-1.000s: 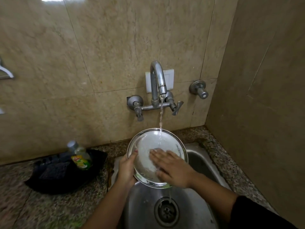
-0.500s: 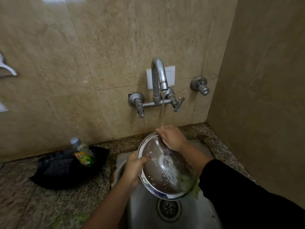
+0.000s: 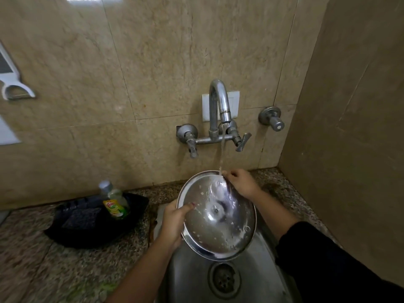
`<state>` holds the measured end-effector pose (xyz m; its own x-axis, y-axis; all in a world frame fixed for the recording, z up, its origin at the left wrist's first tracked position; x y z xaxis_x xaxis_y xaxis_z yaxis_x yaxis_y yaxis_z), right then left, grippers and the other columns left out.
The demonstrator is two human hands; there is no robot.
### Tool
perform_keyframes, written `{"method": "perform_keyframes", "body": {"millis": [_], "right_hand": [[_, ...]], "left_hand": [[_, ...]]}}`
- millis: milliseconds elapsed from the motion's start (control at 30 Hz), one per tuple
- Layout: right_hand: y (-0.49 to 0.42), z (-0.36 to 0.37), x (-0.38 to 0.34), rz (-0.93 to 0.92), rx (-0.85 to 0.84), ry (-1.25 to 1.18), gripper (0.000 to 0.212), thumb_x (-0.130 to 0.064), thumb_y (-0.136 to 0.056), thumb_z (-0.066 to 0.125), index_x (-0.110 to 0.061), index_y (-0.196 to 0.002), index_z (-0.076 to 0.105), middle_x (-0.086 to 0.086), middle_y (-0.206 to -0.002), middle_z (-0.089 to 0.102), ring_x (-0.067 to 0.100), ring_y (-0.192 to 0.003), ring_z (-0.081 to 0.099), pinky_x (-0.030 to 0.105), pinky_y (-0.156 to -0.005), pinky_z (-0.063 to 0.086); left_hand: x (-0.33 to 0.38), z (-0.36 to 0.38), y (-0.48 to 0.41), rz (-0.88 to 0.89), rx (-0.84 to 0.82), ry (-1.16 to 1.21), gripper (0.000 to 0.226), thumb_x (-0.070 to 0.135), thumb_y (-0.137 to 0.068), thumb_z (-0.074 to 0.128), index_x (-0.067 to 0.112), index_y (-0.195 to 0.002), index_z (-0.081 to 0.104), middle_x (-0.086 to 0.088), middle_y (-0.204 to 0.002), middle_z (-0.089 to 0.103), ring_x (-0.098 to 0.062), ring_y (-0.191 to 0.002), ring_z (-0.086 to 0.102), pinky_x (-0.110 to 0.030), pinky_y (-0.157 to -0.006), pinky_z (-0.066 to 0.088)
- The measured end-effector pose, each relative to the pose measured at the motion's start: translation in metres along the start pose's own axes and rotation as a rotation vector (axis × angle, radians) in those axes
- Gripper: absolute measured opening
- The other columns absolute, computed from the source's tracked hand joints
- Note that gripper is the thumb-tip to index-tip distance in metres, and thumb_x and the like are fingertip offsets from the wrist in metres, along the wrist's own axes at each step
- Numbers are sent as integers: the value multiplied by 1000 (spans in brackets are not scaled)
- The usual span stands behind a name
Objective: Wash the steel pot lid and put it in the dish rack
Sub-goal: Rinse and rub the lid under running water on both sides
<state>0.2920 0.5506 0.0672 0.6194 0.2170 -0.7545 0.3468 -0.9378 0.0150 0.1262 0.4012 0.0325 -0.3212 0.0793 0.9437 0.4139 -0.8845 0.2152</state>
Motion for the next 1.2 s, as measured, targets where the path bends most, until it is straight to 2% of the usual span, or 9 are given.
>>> {"method": "perform_keyframes", "body": {"millis": [100, 200, 433, 533, 700, 767, 933, 1100, 1200], "right_hand": [[10, 29, -52, -327, -20, 295, 37, -44, -99, 41, -15, -107, 62, 7, -99, 65, 24, -94, 58, 39, -84, 44], [26, 47, -89, -685, -90, 398, 31, -37, -100, 43, -13, -98, 63, 5, -96, 63, 22, -96, 54, 39, -86, 39], [-2, 5, 2, 2, 5, -310, 59, -68, -76, 58, -9, -74, 59, 12, -70, 60, 24, -62, 56, 43, -66, 48], [-4, 4, -15, -38, 35, 2, 63, -71, -80, 53, -9, -74, 64, 8, -69, 69, 23, -64, 64, 38, -66, 50], [4, 31, -75, -386, -187, 315, 47, -65, -78, 62, -19, -67, 59, -1, -65, 61, 15, -64, 56, 34, -59, 41], [1, 33, -68, -396, -216, 202, 43, -61, -75, 67, -19, -70, 62, 0, -69, 65, 15, -66, 59, 37, -63, 47], [-15, -1, 7, 14, 35, -193, 45, -53, -79, 70, -15, -60, 54, 6, -59, 56, 19, -58, 54, 42, -67, 50], [-6, 26, -44, -202, -140, 29, 39, -56, -77, 70, -20, -65, 59, -4, -59, 59, 8, -54, 53, 27, -56, 39], [-7, 11, -43, -214, -137, -173, 30, -40, -76, 77, -17, -65, 62, -2, -59, 61, 8, -54, 55, 24, -56, 43]], "left_hand": [[6, 14, 1, 21, -34, -68, 18, -4, -82, 61, 5, -93, 72, -7, -72, 75, -20, -63, 70, -25, -56, 55], [7, 21, 2, 46, -46, -50, 17, -2, -83, 62, 9, -90, 74, -13, -80, 75, -27, -72, 69, -30, -64, 55], [0, -4, 2, 55, 49, 20, 16, 4, -83, 65, 3, -99, 70, -17, -90, 74, -32, -82, 70, -42, -76, 57], [-2, 1, -3, -74, -40, -18, 21, 5, -81, 67, 8, -102, 69, -14, -91, 75, -29, -80, 70, -34, -68, 56], [10, 20, -18, -133, -289, -178, 24, -1, -82, 63, 8, -103, 70, -19, -102, 73, -35, -92, 70, -40, -81, 53], [12, 20, -20, -104, -285, -205, 22, 0, -82, 63, 8, -101, 71, -19, -100, 73, -36, -92, 69, -42, -84, 53], [3, -2, -19, -122, -115, -91, 19, 5, -85, 61, 6, -103, 68, -11, -87, 73, -26, -77, 69, -30, -63, 56], [6, 24, -18, -238, -324, -233, 22, -1, -83, 61, 5, -104, 66, -13, -88, 73, -25, -74, 70, -30, -64, 56], [9, 23, -17, -182, -309, -204, 24, -1, -83, 61, 4, -105, 67, -11, -87, 75, -25, -76, 71, -31, -65, 57]]}}
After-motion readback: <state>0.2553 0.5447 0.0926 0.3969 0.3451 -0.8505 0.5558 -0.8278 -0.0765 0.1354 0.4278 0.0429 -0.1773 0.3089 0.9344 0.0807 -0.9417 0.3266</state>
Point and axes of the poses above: each hand's wrist, its own y-axis away from the middle knuckle, its own z-axis out of the palm, x = y × z, the point moved 7 cm from there along -y, towards the middle knuckle
